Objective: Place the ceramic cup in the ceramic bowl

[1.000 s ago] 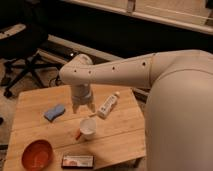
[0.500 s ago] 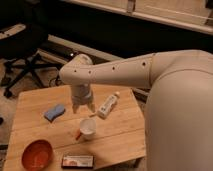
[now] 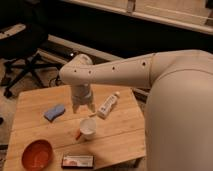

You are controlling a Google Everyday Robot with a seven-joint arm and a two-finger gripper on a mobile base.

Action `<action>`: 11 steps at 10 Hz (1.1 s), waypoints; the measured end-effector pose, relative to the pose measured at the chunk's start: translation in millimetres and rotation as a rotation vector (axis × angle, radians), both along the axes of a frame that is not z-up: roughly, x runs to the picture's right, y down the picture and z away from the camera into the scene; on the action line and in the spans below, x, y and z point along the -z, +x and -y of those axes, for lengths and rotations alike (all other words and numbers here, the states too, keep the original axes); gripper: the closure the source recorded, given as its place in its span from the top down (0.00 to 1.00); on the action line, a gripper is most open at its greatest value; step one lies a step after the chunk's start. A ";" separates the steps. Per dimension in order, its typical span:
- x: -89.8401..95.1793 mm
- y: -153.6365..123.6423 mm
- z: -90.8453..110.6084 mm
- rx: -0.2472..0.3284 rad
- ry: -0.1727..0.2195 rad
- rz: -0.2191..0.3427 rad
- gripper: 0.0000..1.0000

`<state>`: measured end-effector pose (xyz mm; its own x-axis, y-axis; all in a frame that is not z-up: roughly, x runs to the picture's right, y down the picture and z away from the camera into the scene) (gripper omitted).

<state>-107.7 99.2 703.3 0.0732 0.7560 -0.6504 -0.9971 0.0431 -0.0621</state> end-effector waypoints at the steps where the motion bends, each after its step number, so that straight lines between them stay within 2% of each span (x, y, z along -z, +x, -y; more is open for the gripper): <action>1: 0.0 0.0 0.0 0.000 0.000 0.000 0.65; 8: 0.1 -0.4 -0.2 -0.009 -0.001 0.006 0.65; 11: 5.8 -9.7 -9.8 -0.080 0.012 0.051 0.65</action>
<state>-117.4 109.1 697.5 0.0446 0.7683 -0.6385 -0.9930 -0.0360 -0.1126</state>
